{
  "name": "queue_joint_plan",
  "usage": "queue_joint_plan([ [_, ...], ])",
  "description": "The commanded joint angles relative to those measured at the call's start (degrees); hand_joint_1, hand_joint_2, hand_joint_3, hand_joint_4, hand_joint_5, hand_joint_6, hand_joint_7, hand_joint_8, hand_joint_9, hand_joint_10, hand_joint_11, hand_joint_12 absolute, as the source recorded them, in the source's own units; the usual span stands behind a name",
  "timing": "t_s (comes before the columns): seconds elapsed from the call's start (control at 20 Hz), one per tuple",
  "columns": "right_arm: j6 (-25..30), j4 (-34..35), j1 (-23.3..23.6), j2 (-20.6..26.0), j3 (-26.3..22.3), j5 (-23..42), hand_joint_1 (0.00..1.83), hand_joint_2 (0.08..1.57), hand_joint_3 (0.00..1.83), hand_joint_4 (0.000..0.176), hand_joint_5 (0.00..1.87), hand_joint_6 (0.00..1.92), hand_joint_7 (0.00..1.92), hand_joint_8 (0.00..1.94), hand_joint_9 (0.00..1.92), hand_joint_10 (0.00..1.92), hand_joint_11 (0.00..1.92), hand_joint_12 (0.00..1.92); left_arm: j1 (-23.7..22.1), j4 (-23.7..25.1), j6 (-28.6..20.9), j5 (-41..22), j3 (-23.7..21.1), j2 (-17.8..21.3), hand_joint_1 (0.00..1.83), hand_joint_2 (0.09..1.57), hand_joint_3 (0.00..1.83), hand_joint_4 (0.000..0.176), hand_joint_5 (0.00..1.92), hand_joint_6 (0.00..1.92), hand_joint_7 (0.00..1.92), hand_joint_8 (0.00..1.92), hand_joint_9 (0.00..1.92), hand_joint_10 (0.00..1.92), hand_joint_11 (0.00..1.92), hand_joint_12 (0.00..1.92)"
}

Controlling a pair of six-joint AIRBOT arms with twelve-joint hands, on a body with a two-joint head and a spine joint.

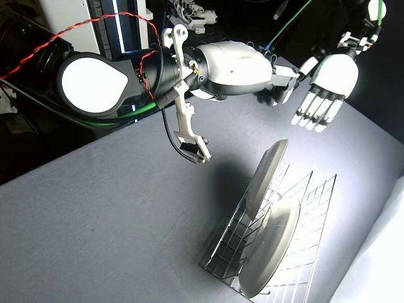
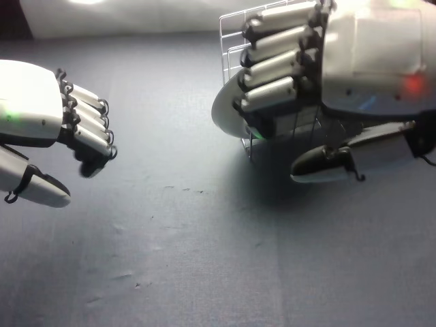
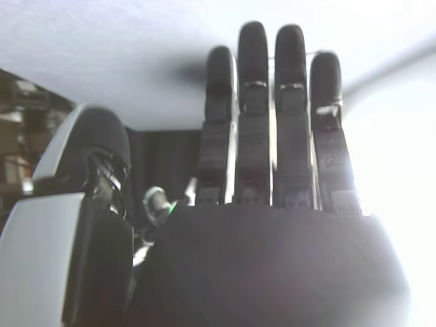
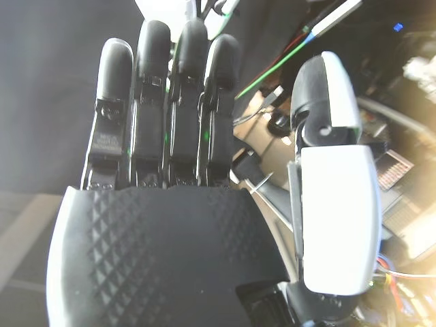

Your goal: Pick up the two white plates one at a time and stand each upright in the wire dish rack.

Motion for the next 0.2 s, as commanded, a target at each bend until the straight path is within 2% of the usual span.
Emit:
queue_joint_plan([
  [0.0,-0.1,2.3,0.4,0.5,-0.2,6.8,0.59,1.26,0.01,0.000,0.53,1.70,0.56,1.84,0.54,1.85,0.43,1.88,-0.4,-4.3,0.0,-1.3,0.3,0.8,0.25,1.33,0.00,0.000,0.45,1.77,0.53,1.81,0.46,1.91,0.37,1.92],
  [0.05,-0.1,1.7,0.3,0.6,-0.2,7.5,0.55,1.31,0.02,0.000,0.55,1.88,0.59,1.92,0.57,1.91,0.51,1.91,-0.4,-4.4,0.0,-1.3,0.4,0.8,0.27,1.34,0.00,0.000,0.44,1.89,0.57,1.89,0.54,1.92,0.45,1.92],
  [0.1,-0.1,1.2,0.3,0.8,-0.2,8.5,0.51,1.37,0.03,0.000,0.65,1.91,0.69,1.94,0.66,1.92,0.69,1.92,-0.4,-4.6,0.0,-1.3,0.6,0.9,0.30,1.35,0.00,0.000,0.54,1.91,0.65,1.92,0.62,1.92,0.57,1.92],
  [0.15,-0.1,1.2,0.5,0.9,-0.3,8.7,0.41,1.45,0.04,0.000,0.80,1.92,0.84,1.94,0.81,1.92,0.86,1.92,-0.4,-4.7,0.0,-1.4,0.7,0.9,0.38,1.40,0.01,0.000,0.75,1.92,0.80,1.92,0.77,1.92,0.74,1.92],
])
